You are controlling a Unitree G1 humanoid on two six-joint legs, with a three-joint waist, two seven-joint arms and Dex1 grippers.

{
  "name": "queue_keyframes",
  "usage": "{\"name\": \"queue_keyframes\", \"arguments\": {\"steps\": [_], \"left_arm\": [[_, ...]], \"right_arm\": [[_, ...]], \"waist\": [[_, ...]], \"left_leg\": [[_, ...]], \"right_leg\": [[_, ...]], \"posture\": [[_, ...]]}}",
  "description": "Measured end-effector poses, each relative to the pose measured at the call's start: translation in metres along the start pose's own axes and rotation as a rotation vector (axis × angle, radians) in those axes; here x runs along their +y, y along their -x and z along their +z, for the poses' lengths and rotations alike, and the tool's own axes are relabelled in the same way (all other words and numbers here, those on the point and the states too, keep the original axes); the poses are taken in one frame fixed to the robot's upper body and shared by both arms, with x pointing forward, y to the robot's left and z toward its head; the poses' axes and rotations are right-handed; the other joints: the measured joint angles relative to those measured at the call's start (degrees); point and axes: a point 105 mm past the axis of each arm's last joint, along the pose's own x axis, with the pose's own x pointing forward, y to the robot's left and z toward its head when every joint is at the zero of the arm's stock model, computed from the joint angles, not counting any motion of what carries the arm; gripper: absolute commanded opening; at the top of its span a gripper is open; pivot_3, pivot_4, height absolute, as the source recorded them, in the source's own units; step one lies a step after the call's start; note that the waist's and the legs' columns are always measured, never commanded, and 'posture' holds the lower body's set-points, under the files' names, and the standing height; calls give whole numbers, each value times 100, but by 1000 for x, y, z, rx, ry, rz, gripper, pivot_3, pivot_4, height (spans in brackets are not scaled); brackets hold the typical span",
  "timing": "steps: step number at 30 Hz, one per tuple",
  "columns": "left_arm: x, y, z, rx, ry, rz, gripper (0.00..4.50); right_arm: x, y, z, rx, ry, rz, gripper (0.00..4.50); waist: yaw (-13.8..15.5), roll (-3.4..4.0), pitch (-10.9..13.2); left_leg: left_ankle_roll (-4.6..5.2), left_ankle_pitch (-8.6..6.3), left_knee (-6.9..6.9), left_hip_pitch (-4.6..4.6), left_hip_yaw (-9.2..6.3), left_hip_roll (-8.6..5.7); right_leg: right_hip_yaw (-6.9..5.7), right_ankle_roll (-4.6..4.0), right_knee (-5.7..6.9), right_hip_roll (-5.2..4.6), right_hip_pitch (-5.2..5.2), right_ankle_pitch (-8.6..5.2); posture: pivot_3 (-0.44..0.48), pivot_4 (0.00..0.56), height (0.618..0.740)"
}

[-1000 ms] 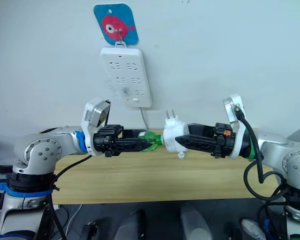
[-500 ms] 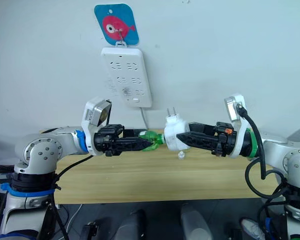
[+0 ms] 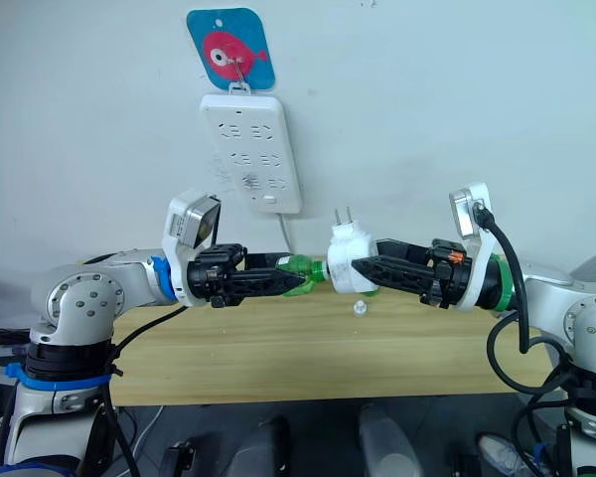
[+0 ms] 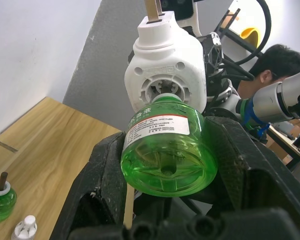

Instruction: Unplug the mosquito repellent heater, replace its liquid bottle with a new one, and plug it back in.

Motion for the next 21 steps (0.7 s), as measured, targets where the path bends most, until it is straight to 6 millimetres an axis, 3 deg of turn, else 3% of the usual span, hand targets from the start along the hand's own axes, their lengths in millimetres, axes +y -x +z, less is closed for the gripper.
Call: {"name": "queue_keyframes", "arguments": {"steps": [21], "left_arm": [[-3, 1, 2, -29, 53, -13, 2330]], "right_arm": [[0, 0, 1, -35, -39, 14, 2875]], "waist": [[-1, 0, -1]], "left_leg": [[1, -1, 45, -4, -7, -2]], "right_leg": [[-2, 19, 11, 1, 11, 4]], "posture": [[-190, 184, 740]]}}
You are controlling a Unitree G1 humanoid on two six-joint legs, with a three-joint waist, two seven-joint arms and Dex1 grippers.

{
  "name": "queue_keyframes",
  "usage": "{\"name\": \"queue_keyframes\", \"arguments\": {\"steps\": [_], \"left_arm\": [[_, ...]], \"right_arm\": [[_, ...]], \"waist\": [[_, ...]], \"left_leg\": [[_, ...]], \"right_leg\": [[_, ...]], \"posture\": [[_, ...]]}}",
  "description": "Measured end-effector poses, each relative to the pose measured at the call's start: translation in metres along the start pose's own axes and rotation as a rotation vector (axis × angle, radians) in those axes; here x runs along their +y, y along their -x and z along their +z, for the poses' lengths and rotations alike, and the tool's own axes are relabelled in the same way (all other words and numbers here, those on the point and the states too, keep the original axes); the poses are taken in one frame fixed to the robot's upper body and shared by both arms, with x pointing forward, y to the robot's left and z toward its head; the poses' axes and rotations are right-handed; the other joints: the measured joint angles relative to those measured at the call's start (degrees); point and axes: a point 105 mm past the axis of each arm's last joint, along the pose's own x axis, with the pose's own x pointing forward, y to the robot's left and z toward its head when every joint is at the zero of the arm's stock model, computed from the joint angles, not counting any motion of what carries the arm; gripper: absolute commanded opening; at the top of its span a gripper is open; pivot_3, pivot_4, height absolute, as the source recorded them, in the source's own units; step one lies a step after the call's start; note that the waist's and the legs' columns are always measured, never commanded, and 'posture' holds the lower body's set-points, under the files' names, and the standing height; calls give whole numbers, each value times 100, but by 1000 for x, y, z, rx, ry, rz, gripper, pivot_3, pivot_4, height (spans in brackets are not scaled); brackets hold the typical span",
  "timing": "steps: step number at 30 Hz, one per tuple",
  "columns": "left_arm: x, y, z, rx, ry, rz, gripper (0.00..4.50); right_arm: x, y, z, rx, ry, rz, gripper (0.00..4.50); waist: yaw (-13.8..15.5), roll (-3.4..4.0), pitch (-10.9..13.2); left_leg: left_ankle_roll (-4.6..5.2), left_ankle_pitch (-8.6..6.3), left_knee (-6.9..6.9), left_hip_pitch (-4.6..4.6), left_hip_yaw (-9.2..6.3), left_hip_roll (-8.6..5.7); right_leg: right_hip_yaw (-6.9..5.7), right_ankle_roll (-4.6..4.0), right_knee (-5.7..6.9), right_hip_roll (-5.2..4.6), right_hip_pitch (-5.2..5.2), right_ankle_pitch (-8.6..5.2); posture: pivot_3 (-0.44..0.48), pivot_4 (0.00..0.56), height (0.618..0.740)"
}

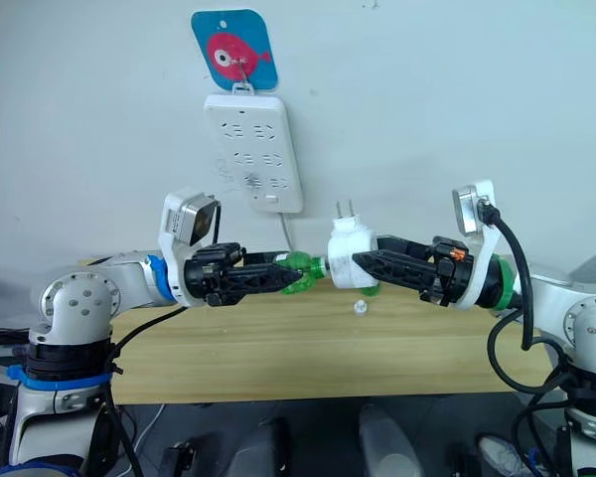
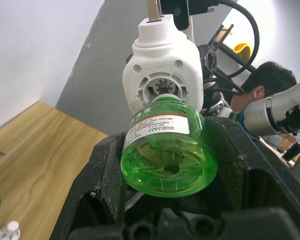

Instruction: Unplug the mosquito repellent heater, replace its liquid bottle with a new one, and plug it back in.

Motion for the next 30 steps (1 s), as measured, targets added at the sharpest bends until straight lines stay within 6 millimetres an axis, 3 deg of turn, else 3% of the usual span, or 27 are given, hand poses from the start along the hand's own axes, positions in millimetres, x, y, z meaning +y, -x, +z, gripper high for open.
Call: {"name": "queue_keyframes", "arguments": {"steps": [12, 30], "left_arm": [[-1, 0, 8, -39, 17, -16, 2327], [0, 2, 4, -27, 7, -11, 2325]], "right_arm": [[-1, 0, 2, -13, 2, -6, 2875], [-1, -2, 0, -4, -6, -7, 2875]], "waist": [[1, 0, 0], [0, 1, -1]], "left_leg": [[0, 0, 2, 0, -1, 0], [0, 0, 3, -1, -2, 0]], "right_leg": [[-1, 0, 0, 0, 0, 1], [-1, -3, 1, 0, 0, 2]], "posture": [[-190, 184, 740], [-192, 180, 740]]}}
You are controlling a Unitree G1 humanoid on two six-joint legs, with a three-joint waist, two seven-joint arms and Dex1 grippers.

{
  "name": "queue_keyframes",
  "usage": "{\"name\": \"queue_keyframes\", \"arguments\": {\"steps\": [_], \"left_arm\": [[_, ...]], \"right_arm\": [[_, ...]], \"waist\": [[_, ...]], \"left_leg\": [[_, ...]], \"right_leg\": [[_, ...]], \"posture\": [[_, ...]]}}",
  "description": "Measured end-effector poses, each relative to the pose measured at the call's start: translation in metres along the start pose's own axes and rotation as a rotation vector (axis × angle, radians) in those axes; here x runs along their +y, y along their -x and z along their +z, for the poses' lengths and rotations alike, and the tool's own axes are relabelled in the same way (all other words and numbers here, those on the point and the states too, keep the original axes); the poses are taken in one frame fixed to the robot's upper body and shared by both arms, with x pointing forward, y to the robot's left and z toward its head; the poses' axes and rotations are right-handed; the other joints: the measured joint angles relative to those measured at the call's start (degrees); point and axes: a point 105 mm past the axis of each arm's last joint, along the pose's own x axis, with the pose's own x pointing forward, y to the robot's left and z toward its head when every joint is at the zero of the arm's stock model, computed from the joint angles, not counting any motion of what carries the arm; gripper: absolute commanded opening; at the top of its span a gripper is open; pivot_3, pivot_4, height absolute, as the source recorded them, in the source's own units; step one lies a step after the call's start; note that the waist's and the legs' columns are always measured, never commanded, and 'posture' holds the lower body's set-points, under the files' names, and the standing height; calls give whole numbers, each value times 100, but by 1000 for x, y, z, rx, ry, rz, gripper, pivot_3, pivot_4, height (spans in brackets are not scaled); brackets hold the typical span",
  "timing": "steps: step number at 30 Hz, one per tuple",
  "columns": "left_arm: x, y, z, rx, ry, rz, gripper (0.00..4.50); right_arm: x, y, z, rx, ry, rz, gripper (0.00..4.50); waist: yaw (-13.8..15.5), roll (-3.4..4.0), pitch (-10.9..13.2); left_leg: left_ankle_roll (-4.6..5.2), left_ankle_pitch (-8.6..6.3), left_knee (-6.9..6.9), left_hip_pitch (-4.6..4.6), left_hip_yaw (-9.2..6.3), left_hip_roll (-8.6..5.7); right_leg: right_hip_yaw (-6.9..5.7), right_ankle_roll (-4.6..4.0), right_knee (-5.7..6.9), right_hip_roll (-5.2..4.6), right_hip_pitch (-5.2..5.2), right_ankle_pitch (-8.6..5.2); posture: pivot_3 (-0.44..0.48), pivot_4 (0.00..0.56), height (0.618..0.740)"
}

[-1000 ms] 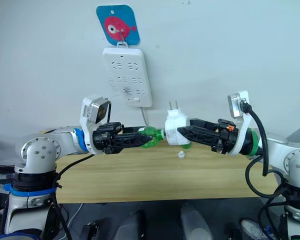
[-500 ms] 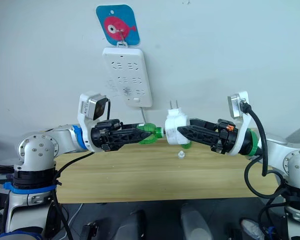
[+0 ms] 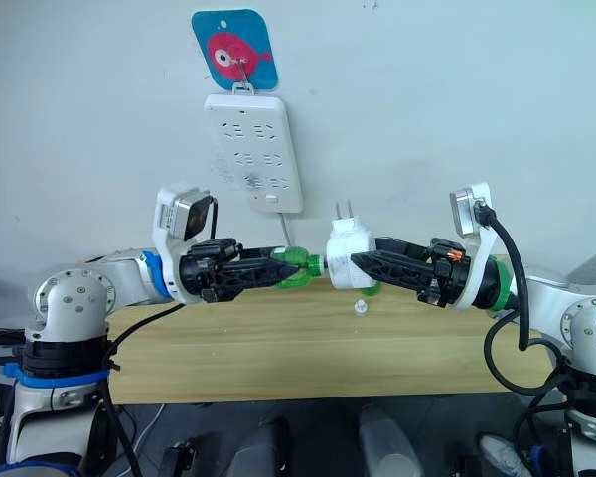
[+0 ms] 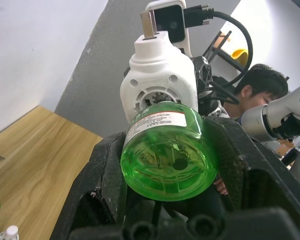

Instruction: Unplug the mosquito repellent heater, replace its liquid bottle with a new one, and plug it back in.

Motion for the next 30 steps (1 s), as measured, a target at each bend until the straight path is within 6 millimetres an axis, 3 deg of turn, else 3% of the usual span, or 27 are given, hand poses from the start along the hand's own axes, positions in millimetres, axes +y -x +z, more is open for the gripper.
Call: {"name": "queue_keyframes", "arguments": {"steps": [30], "left_arm": [[-7, 0, 0, -8, 3, -25, 2323]], "right_arm": [[1, 3, 2, -1, -49, 19, 2875]], "waist": [[3, -1, -1]], "left_leg": [[0, 0, 1, -1, 0, -1]], "right_leg": [[0, 0, 0, 0, 1, 0]], "posture": [[-187, 183, 740]]}}
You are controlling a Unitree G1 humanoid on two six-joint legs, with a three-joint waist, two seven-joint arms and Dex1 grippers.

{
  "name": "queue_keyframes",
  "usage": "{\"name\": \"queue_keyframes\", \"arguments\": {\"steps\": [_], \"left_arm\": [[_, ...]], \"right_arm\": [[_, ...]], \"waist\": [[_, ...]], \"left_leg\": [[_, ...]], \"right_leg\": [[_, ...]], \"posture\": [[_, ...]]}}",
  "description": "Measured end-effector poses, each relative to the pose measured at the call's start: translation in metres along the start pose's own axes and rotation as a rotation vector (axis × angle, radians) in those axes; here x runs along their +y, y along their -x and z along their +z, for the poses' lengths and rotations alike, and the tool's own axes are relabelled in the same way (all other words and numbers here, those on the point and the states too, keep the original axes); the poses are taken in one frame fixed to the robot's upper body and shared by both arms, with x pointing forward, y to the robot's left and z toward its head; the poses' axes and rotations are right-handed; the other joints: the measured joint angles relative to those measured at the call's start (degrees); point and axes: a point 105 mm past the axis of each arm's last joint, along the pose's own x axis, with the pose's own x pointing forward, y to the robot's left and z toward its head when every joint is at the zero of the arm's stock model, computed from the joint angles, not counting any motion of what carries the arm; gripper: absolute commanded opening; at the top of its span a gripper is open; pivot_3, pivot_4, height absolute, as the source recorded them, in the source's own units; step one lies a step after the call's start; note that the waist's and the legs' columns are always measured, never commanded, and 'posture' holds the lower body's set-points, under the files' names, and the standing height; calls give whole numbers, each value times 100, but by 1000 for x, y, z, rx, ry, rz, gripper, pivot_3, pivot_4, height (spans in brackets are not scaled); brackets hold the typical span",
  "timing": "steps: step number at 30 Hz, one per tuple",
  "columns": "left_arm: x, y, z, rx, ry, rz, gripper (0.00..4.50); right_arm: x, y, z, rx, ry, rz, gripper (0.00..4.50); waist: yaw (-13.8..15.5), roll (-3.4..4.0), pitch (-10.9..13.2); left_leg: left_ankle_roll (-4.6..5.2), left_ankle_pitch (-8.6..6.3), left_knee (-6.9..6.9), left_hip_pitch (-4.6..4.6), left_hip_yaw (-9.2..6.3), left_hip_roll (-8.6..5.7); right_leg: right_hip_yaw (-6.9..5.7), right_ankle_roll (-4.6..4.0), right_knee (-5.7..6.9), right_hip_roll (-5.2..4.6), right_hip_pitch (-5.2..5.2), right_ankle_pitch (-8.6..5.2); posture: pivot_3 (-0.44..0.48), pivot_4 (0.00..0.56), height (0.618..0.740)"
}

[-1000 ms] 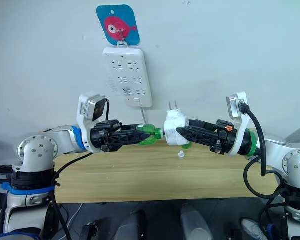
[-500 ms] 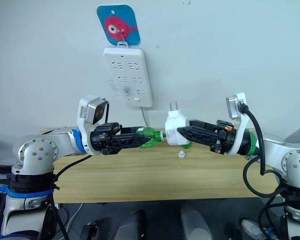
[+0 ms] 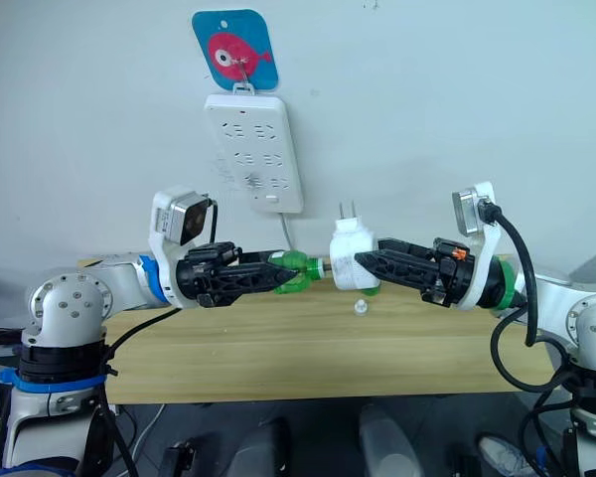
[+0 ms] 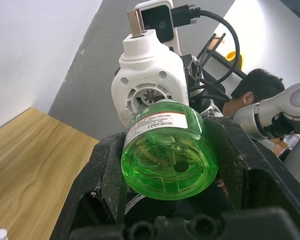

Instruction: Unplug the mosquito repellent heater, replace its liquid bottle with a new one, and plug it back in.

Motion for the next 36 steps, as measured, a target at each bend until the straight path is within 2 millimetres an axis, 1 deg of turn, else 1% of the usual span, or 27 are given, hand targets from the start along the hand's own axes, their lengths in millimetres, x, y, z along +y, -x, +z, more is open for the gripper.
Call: {"name": "queue_keyframes", "arguments": {"steps": [6, 21, 36], "left_arm": [[1, 0, 3, -12, 8, -8, 2323], [2, 0, 3, -15, 13, -11, 2323], [5, -1, 6, -21, -16, -7, 2323]], "right_arm": [[2, 0, 1, -5, -13, 3, 2875], [1, -2, 2, -3, -8, -8, 2875], [4, -2, 5, -18, -18, 1, 2875]], "waist": [[0, 0, 0], [0, 0, 0], [1, 0, 0]], "left_leg": [[0, 0, 0, 0, 0, 0], [0, 0, 0, 0, 0, 0], [0, 0, 0, 0, 0, 0]], "right_leg": [[0, 1, 0, 0, 0, 0], [0, 2, 0, 0, 0, -1], [0, 2, 0, 0, 0, -1]], "posture": [[-188, 183, 740], [-188, 183, 740], [-188, 187, 740]]}}
